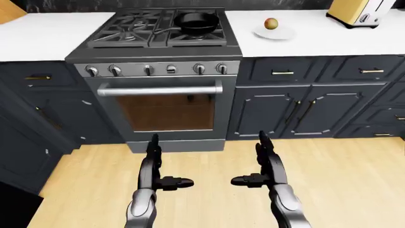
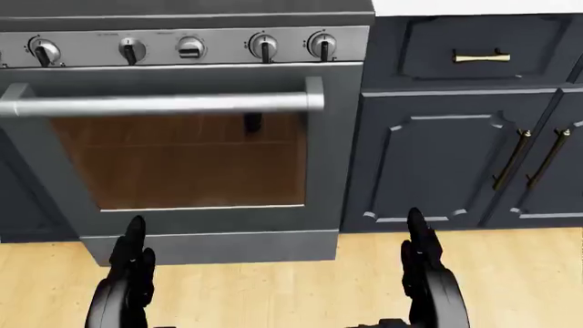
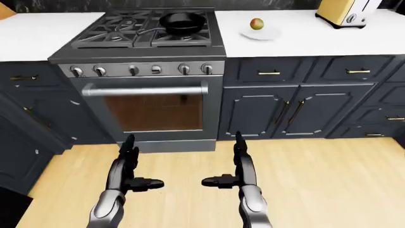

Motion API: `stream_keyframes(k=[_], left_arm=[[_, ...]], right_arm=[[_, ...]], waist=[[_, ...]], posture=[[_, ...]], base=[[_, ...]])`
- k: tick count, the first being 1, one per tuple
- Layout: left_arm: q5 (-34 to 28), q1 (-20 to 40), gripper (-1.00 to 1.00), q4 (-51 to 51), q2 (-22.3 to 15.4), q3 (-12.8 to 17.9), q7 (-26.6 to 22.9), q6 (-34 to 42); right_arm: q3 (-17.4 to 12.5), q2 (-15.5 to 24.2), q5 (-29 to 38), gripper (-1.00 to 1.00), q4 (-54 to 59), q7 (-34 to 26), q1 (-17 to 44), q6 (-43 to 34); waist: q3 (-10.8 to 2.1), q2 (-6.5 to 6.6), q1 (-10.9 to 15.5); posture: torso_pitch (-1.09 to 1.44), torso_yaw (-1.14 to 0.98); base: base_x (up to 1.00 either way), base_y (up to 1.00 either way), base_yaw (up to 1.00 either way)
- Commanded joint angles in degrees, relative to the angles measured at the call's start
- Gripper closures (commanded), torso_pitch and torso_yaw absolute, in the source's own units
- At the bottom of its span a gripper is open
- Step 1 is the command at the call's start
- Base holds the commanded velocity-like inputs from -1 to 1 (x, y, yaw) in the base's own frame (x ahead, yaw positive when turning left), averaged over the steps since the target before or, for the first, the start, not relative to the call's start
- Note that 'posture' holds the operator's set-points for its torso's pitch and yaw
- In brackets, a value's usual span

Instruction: Pick the mango from the plate and place it in the pan.

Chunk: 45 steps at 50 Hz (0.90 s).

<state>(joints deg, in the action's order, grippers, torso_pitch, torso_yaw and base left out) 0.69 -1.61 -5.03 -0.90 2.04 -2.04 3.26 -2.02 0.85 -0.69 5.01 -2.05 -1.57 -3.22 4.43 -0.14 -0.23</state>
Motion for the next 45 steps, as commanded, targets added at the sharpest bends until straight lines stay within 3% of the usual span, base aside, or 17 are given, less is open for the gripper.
stream_keyframes(k=[1,3,4,5,7,8,12,18,24,25,27,28,31,33,37,42,45], left_arm=[[0.6,0.9,-1.0,6.4,0.0,-0.3,-0.6,-2.5],[0.2,0.3,-1.0,7.6,0.1,-0.8,-0.7,-1.9],[0.1,0.3,-1.0,8.0,0.2,-0.9,-0.6,-1.6],[0.2,0.1,-1.0,8.4,0.2,-0.9,-0.6,-1.3],[0.2,1.0,-1.0,5.0,0.2,-0.6,-0.8,-3.7],[0.3,0.8,-1.0,5.9,0.2,-0.8,-0.9,-3.2],[0.9,1.5,-1.0,0.2,0.4,-0.4,-1.4,-8.3],[2.1,1.4,-1.0,2.3,0.3,-0.7,-1.9,-7.1],[4.2,-1.1,-1.0,23.2,0.1,-1.8,-1.9,7.5],[6.8,0.4,-1.0,37.3,-0.1,-1.2,-0.5,21.3],[8.7,3.9,-1.0,50.6,-1.0,0.1,0.8,34.0],[11.3,8.1,-1.0,56.6,-0.8,2.8,2.7,42.6],[17.3,16.7,-1.0,63.2,-2.6,8.6,5.4,55.2],[24.1,21.0,-1.0,64.9,-5.5,12.6,8.7,59.7],[46.9,27.0,-1.0,65.0,-14.9,20.5,23.4,63.3],[65.4,29.3,-1.0,62.7,-24.4,24.4,36.8,60.3],[66.5,26.3,-1.0,62.1,-27.6,22.2,38.1,55.2]], right_arm=[[0.4,-0.1,-0.2,-1.0,-4.4,-0.2,1.4,4.0],[0.4,0.0,-0.2,-1.0,-4.0,-0.3,1.5,4.1],[0.3,0.0,-0.2,-1.0,-4.2,-0.3,1.5,4.0],[0.2,0.0,-0.4,-1.0,-4.4,-0.3,1.6,3.8],[0.2,0.1,-0.4,-1.0,-4.2,-0.3,1.6,3.8],[0.2,0.1,-0.4,-1.0,-4.1,-0.3,1.6,3.9],[0.1,0.2,-0.2,-1.0,-3.5,-0.3,2.0,3.9],[0.0,0.3,-0.2,-1.0,-6.7,-0.3,1.9,1.5],[1.2,0.2,0.0,-1.0,-19.4,-0.9,1.3,-7.9],[1.4,0.4,0.0,-1.0,-25.6,-1.2,1.4,-12.3],[1.1,0.8,0.0,-1.0,-35.4,-1.4,2.5,-20.7],[0.3,1.0,-0.1,-1.0,-39.2,-1.3,3.6,-24.2],[-1.1,1.5,-0.8,-1.0,-44.6,-1.9,5.1,-29.5],[-2.6,2.0,-1.5,-1.0,-46.5,-2.5,6.0,-31.6],[-6.9,4.2,-4.8,-1.0,-55.1,-3.7,10.1,-41.8],[-12.5,5.7,-10.3,-1.0,-60.7,-3.0,14.4,-49.9],[-13.2,6.1,-12.6,-1.0,-62.2,-2.2,13.9,-50.5]], waist=[[-0.05,-0.45,-0.1],[-3.5,-0.03,0.4],[-2.98,-0.01,0.4],[-0.98,-0.36,0.3],[-3.89,-0.47,0.4],[-4.21,-0.48,0.5],[-4.39,-0.33,0.5],[-4.89,-0.34,0.5],[-5.22,-0.37,0.4],[-5.39,-0.34,0.4],[-5.69,-0.24,0.4],[-5.54,-0.24,0.4],[-4.88,-0.15,0.4],[-4.66,-0.02,0.3],[-5.03,0.43,0.3],[-3.57,0.71,0.1],[-3.12,0.9,0.1]], posture=[[0.0,0.0],[0.0,0.0],[0.0,0.0],[0.0,0.0],[0.0,0.0],[0.0,0.0],[0.0,0.0],[0.0,0.0],[0.0,0.0],[0.0,0.0],[0.0,0.0],[0.0,0.0],[0.0,0.0],[0.0,0.0],[0.0,0.0],[0.0,0.0],[0.0,0.0]], base=[[0.0,0.0,0.0],[0.0,0.0,0.0],[0.0,0.0,0.0],[0.0,0.0,0.0],[0.0,0.0,0.0],[0.0,0.0,0.0],[0.0,0.0,0.0],[0.0,0.0,0.0],[0.0,0.0,0.0],[0.0,0.0,0.0],[0.0,0.0,0.0],[0.0,0.0,0.0],[0.0,0.0,0.0],[0.0,0.0,0.0],[0.0,0.0,0.0],[0.0,0.0,0.0],[0.0,0.0,0.0]])
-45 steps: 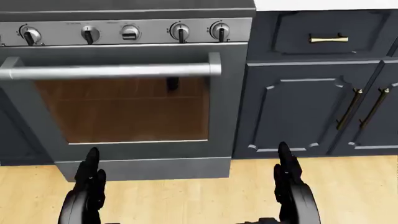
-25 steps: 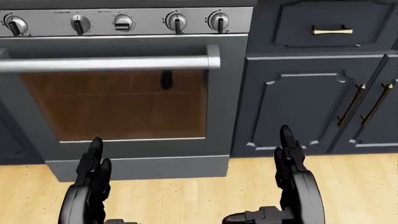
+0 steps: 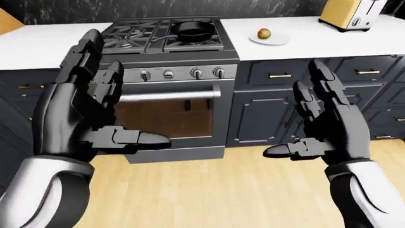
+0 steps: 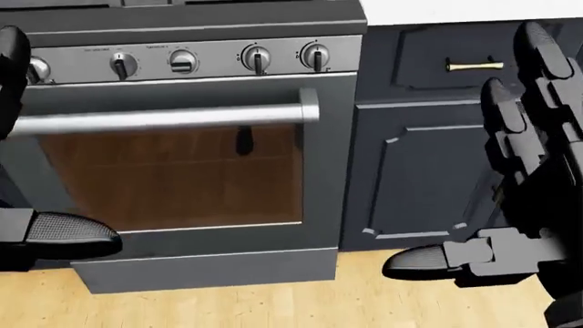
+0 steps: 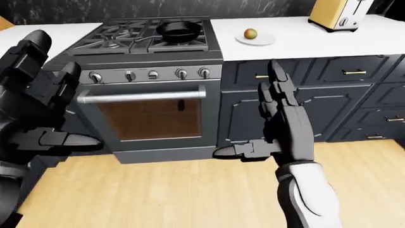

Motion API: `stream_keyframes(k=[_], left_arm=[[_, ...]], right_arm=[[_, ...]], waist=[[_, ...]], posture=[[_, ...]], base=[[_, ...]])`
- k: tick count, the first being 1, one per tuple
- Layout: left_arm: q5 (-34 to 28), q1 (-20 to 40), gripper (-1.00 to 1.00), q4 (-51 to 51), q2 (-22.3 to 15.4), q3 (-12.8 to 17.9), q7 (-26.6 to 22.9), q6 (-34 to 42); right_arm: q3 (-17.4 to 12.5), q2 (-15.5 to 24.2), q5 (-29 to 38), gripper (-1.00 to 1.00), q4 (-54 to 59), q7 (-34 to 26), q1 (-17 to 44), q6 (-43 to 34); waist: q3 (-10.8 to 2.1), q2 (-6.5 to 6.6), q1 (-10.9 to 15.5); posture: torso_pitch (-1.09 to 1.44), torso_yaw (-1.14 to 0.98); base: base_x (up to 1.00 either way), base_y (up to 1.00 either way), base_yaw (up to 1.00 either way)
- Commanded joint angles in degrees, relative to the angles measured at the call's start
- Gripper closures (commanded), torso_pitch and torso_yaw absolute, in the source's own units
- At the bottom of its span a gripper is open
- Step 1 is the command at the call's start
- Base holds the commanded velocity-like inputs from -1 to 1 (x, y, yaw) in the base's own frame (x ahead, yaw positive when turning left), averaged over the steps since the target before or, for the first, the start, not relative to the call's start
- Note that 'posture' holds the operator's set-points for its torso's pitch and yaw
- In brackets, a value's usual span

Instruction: Pick the mango from the plate and place it in the pan.

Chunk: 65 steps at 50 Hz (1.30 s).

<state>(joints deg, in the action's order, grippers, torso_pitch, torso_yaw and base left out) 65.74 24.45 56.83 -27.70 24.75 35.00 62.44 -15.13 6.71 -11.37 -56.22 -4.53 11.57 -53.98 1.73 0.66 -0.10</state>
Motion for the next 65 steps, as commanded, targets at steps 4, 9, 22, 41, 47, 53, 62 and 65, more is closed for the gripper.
stream_keyframes(k=[4,9,22,41,47,53,62,65], left_arm=[[3.0,-0.7,-1.0,-0.6,-3.4,0.4,1.7,-5.9],[5.2,-2.0,-1.0,0.0,-4.9,1.9,2.6,-7.2],[3.6,-6.0,-1.0,3.2,-4.6,0.8,1.2,-11.5],[-1.6,-8.1,-1.0,3.2,-1.0,0.1,-3.3,-11.3],[-2.4,-8.3,-1.0,3.2,-0.5,0.0,-4.1,-11.2],[-4.2,-8.6,-1.0,3.2,0.2,-0.6,-5.0,-11.4],[-5.0,-9.8,-1.0,3.2,-0.5,-2.2,-5.1,-13.1],[-5.1,-10.1,-1.0,3.2,-0.7,-2.3,-5.0,-13.5]], right_arm=[[-5.3,3.0,-8.7,-1.0,-3.7,1.9,4.8,-4.7],[-10.2,10.8,-22.9,-1.0,-3.8,10.5,8.5,-7.5],[-11.6,16.7,-33.3,-1.0,-2.5,16.9,6.8,-3.7],[-10.1,15.6,-33.2,-1.0,-2.4,16.9,6.6,-2.8],[-9.6,15.4,-32.9,-1.0,-2.1,16.9,7.1,-2.7],[-9.4,15.1,-32.7,-1.0,-2.6,16.8,7.0,-3.0],[-9.2,14.8,-32.7,-1.0,-2.9,16.6,6.4,-2.6],[-9.2,14.7,-32.6,-1.0,-2.9,16.5,6.4,-2.6]], waist=[[0.62,0.5,0.1],[2.02,-1.67,0.2],[1.98,2.38,-0.7],[1.22,-3.58,0.5],[1.51,-0.81,-0.7],[1.48,3.39,-0.5],[0.61,0.62,1.6],[-0.13,-1.86,2.0]], posture=[[0.0,0.0],[0.0,0.0],[0.0,0.0],[0.0,0.0],[0.0,0.0],[0.0,0.0],[0.0,0.0],[0.0,0.0]], base=[[0.15,0.0,0.0],[0.31,0.0,0.0],[0.43,0.0,0.0],[0.45,0.0,0.0],[0.45,0.0,0.0],[0.46,0.0,0.0],[0.46,0.0,0.0],[0.46,0.0,0.0]])
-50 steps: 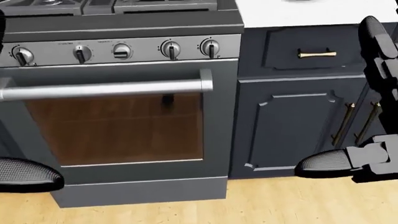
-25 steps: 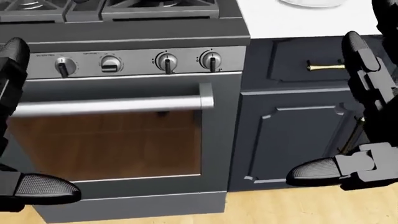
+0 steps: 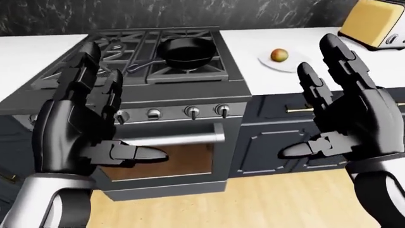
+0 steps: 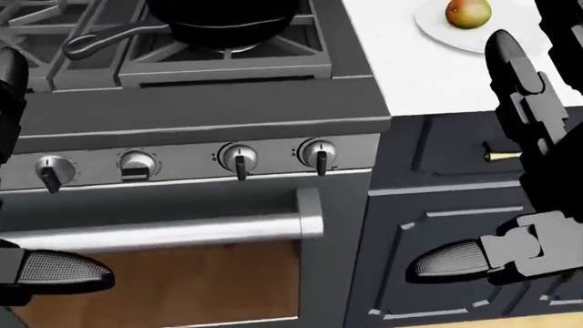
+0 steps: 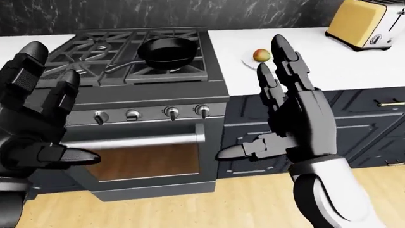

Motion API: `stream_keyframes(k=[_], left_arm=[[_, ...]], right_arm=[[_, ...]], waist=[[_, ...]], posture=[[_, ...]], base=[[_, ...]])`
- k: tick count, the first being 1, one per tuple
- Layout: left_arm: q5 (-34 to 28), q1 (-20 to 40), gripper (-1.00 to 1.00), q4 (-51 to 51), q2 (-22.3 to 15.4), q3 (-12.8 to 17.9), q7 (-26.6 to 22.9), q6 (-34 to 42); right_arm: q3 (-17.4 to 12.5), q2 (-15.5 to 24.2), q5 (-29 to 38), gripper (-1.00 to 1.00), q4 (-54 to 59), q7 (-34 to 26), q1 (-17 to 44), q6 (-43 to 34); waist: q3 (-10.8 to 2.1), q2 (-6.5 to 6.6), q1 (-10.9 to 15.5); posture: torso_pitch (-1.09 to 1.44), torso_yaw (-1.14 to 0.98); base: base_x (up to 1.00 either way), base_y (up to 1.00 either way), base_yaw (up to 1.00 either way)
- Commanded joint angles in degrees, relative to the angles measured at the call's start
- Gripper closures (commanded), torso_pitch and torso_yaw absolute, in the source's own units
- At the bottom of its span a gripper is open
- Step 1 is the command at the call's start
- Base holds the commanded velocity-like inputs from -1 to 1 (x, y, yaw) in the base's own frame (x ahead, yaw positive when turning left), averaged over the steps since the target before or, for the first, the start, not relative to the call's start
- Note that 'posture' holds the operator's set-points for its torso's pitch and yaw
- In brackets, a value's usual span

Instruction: Pick the mango from the plate and place it in the pan.

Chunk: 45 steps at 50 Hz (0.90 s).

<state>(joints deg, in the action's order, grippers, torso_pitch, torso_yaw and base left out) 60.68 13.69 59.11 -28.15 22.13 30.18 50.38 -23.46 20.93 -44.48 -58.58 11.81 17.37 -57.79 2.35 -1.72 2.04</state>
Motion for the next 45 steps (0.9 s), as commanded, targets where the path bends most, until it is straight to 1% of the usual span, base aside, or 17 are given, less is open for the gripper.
stream_keyframes(k=[1,4,6,12,16,17,18,22,25,27,29,30,33,38,41,42,45], left_arm=[[-0.3,0.4,-1.0,0.9,-0.1,0.2,-0.5,-1.7],[-0.6,0.2,-1.0,0.9,-0.1,0.0,-0.6,-1.9],[-0.9,0.1,-1.0,0.9,0.0,-0.2,-0.7,-1.9],[-2.2,0.0,-1.0,0.9,0.7,-0.4,-1.6,-1.7],[-3.1,-0.4,-1.0,0.9,0.8,-0.7,-2.2,-2.1],[-3.4,-0.6,-1.0,0.9,0.9,-0.7,-2.4,-2.2],[-3.1,-0.5,-1.0,0.9,0.8,-0.6,-2.3,-2.1],[-2.0,-0.2,-1.0,0.9,-0.1,-0.8,-1.1,-2.4],[-1.6,0.2,-1.0,0.9,-0.2,-0.8,-0.7,-2.1],[-1.1,0.5,-1.0,0.9,-0.4,-0.8,-0.2,-2.1],[-0.9,0.4,-1.0,0.9,-0.6,-0.7,-0.1,-2.3],[-0.3,0.6,-1.0,0.9,-0.9,-0.6,0.4,-2.4],[-0.6,0.3,-1.0,0.9,-1.1,-1.1,0.5,-2.9],[-0.1,0.1,-1.0,0.9,-1.5,-0.8,0.7,-3.2],[-0.5,0.1,-1.0,0.9,-1.1,-0.6,0.3,-3.0],[-0.3,0.3,-1.0,0.9,-1.1,-0.5,0.4,-2.8],[-1.8,0.1,-1.0,0.9,-0.1,-0.8,-0.6,-2.5]], right_arm=[[-0.8,0.4,0.6,-1.0,-0.5,0.1,0.6,1.3],[-0.5,0.2,0.9,-1.0,-0.4,0.0,0.8,1.3],[-0.2,0.1,1.4,-1.0,-0.1,-0.4,0.6,1.7],[0.1,-0.6,2.5,-1.0,-0.1,-1.3,0.4,2.0],[0.1,-0.7,2.3,-1.0,-0.4,-1.2,0.8,1.5],[0.0,-0.7,2.2,-1.0,-0.4,-1.1,0.8,1.5],[0.1,-0.7,2.2,-1.0,-0.5,-1.1,0.8,1.5],[0.2,-1.0,2.0,-1.0,-1.0,-0.9,0.7,1.1],[0.4,-0.9,2.5,-1.0,-0.7,-1.2,0.7,1.4],[0.6,-1.0,2.7,-1.0,-0.6,-1.3,0.8,1.4],[0.4,-1.0,2.7,-1.0,-0.7,-1.4,0.6,1.5],[0.3,-1.0,2.7,-1.0,-0.8,-1.5,0.6,1.4],[0.5,-1.2,2.9,-1.0,-0.8,-1.5,0.5,1.5],[1.0,-1.7,3.8,-1.0,-0.9,-2.0,0.1,1.7],[1.2,-2.0,4.4,-1.0,-1.0,-2.3,0.0,1.6],[1.2,-2.0,4.5,-1.0,-1.0,-2.4,0.1,1.5],[1.0,-2.1,4.6,-1.0,-1.2,-2.7,0.0,1.3]], waist=[[-1.44,-1.11,-0.4],[1.32,-1.03,-1.2],[0.17,-0.6,-1.8],[0.31,1.56,-3.0],[-2.13,6.36,-3.0],[0.43,5.05,-2.3],[1.34,5.77,-2.6],[-1.15,5.23,-1.9],[0.51,3.61,-1.7],[0.56,1.6,-1.6],[-0.97,-1.33,-1.4],[0.45,0.71,-1.2],[0.4,-0.44,-2.0],[1.48,0.69,-2.0],[0.29,4.21,-2.5],[0.67,2.94,-2.3],[-0.26,2.19,-2.0]], posture=[[0.0,0.0],[0.0,0.0],[0.0,0.0],[0.0,0.0],[0.0,0.0],[0.0,0.0],[0.0,0.0],[0.0,0.0],[0.0,0.0],[0.0,0.0],[0.0,0.0],[0.0,0.0],[0.0,0.0],[0.0,0.0],[0.0,0.0],[0.0,0.0],[0.0,0.0]], base=[[0.45,0.0,0.0],[0.46,0.0,0.0],[0.46,0.0,0.0],[0.46,0.0,0.0],[0.46,0.0,0.0],[0.46,0.0,0.0],[0.47,0.0,0.0],[0.2,0.0,0.0],[0.02,0.0,0.0],[0.0,0.0,0.0],[0.0,0.0,0.0],[0.0,0.0,0.0],[0.0,0.0,0.0],[0.0,0.0,0.0],[0.0,0.0,0.0],[0.0,0.0,0.0],[0.0,0.0,0.0]])
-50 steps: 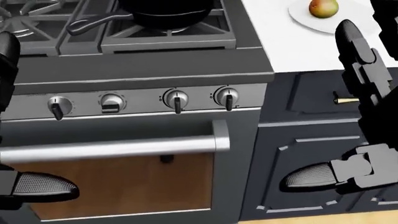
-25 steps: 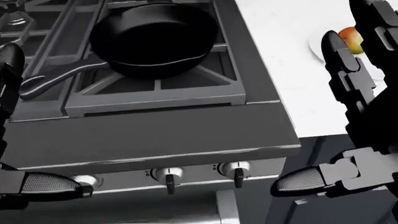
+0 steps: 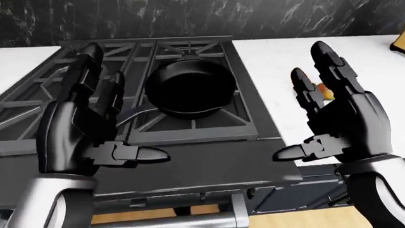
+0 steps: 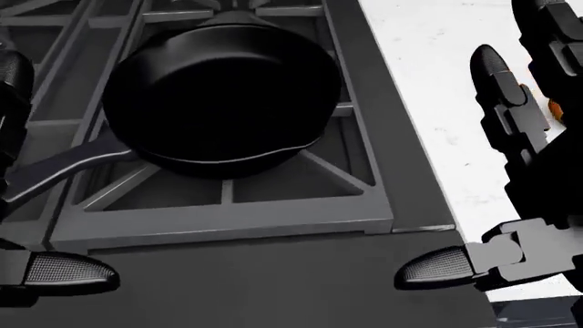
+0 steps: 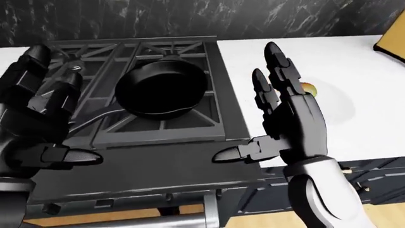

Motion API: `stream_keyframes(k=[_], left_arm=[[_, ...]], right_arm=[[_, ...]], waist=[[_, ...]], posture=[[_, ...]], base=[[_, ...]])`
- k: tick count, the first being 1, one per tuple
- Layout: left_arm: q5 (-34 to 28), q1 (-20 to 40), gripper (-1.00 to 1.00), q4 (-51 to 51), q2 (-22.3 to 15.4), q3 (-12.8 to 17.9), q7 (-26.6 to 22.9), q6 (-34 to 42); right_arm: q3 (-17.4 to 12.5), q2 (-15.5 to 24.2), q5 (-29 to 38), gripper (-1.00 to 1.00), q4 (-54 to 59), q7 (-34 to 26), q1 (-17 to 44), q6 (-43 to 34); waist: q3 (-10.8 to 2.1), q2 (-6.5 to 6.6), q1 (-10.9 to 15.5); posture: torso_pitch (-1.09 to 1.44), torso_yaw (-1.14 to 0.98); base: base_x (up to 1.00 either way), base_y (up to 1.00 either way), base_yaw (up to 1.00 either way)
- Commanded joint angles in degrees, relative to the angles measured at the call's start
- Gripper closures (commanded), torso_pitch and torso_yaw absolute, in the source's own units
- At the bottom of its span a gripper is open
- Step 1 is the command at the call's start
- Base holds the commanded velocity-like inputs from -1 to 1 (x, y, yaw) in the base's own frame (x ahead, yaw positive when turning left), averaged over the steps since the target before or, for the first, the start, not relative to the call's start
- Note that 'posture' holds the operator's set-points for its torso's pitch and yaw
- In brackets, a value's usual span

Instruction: Pick the mango from the plate and place it in the pan.

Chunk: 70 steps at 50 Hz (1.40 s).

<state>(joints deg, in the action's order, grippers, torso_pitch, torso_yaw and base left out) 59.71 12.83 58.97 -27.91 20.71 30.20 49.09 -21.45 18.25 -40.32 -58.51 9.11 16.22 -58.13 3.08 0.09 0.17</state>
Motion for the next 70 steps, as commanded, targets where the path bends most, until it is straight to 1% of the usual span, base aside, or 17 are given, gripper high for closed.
stream_keyframes(k=[1,12,18,22,27,28,31,35,44,48,53,56,57,60,64,66,70], left_arm=[[-0.9,0.9,-1.0,1.0,-0.5,0.5,-0.6,-1.4],[0.3,0.9,-1.0,1.0,-1.5,0.1,0.9,-2.0],[-1.1,1.4,-1.0,1.0,0.2,0.7,-0.7,-0.6],[0.4,1.5,-1.0,1.0,-0.7,1.6,0.1,-0.9],[1.4,1.5,-1.0,1.0,-1.3,2.0,1.1,-1.4],[0.1,1.2,-1.0,1.0,-0.6,1.6,0.3,-1.3],[-0.5,1.1,-1.0,1.0,0.0,1.7,-0.4,-1.0],[-2.1,1.3,-1.0,1.0,1.4,2.0,-1.7,-0.1],[-6.2,1.2,-1.0,1.0,4.0,1.6,-4.7,1.0],[-6.3,1.4,-1.0,1.0,4.0,1.4,-4.6,1.1],[-6.1,1.6,-1.0,1.0,4.1,1.6,-4.5,1.5],[-4.7,2.1,-1.0,1.0,3.4,2.0,-3.4,1.8],[-4.9,2.0,-1.0,1.0,3.5,2.1,-3.6,1.9],[-4.8,1.9,-1.0,1.0,3.4,2.3,-3.8,1.7],[-4.9,1.7,-1.0,1.0,3.5,2.8,-4.2,1.8],[-4.6,1.7,-1.0,1.0,3.3,2.8,-4.0,1.8],[-4.3,1.3,-1.0,1.0,2.9,2.5,-3.6,1.2]], right_arm=[[-1.2,0.6,0.3,-1.0,-1.3,0.0,1.1,1.5],[-2.1,1.4,0.9,-1.0,0.1,-1.2,1.1,2.1],[-5.1,3.8,0.0,-1.0,1.3,-1.9,2.2,0.7],[-9.3,7.6,-3.4,-1.0,3.1,-1.4,3.3,-0.8],[-15.8,14.9,-7.0,-1.0,8.9,-2.6,4.3,-1.2],[-18.1,17.5,-7.5,-1.0,10.8,-3.4,4.1,-1.3],[-21.8,23.1,-9.2,-1.0,16.2,-4.9,4.0,-1.1],[-23.2,27.2,-9.4,-1.0,21.2,-6.3,3.5,-0.7],[-25.3,30.8,-2.7,-1.0,33.8,-11.8,2.4,3.0],[-23.7,31.3,0.2,-1.0,37.4,-13.7,3.0,4.1],[-20.3,31.9,3.5,-1.0,40.8,-15.3,5.7,4.6],[-17.5,33.9,7.0,-1.0,42.2,-17.4,7.2,4.5],[-16.0,35.3,9.4,-1.0,42.9,-19.0,7.3,4.5],[-14.1,36.1,14.9,-1.0,44.2,-22.7,8.2,4.4],[-9.0,38.7,26.4,-1.0,47.7,-29.9,10.6,6.7],[-7.9,40.0,30.4,-1.0,49.5,-33.7,13.1,6.4],[-4.9,43.2,39.8,-1.0,53.3,-41.6,16.1,10.1]], waist=[[-1.16,0.2,-0.1],[-1.97,0.03,0.1],[-1.76,0.01,0.2],[-1.55,-0.15,0.1],[-1.1,-0.5,0.1],[-0.99,-0.58,0.2],[-0.65,-0.86,0.3],[-0.27,-1.13,0.3],[-0.11,-1.56,0.3],[-0.13,-1.59,0.4],[-0.39,-1.46,0.2],[-0.51,-1.37,0.2],[-0.54,-1.35,0.2],[-0.55,-1.27,0.2],[-0.63,-1.28,0.2],[-0.76,-1.24,0.1],[-0.82,-1.07,0.1]], posture=[[0.0,0.0],[0.0,0.0],[0.0,0.0],[0.0,0.0],[0.0,0.0],[0.0,0.0],[0.0,0.0],[0.0,0.0],[0.0,0.0],[0.0,0.0],[0.0,0.0],[0.0,0.0],[0.0,0.0],[0.0,0.0],[0.0,0.0],[0.0,0.0],[0.0,0.0]], base=[[0.0,0.0,0.0],[0.0,0.0,0.0],[0.0,0.0,0.0],[0.0,0.0,0.0],[0.0,0.0,0.0],[0.0,0.0,0.0],[0.0,0.0,0.0],[0.0,0.0,0.0],[0.0,0.0,0.0],[0.0,0.0,0.0],[0.0,0.0,0.0],[0.0,0.0,0.0],[0.0,0.0,0.0],[0.0,0.0,0.0],[0.0,0.0,0.0],[0.0,0.0,0.0],[0.0,0.0,0.0]])
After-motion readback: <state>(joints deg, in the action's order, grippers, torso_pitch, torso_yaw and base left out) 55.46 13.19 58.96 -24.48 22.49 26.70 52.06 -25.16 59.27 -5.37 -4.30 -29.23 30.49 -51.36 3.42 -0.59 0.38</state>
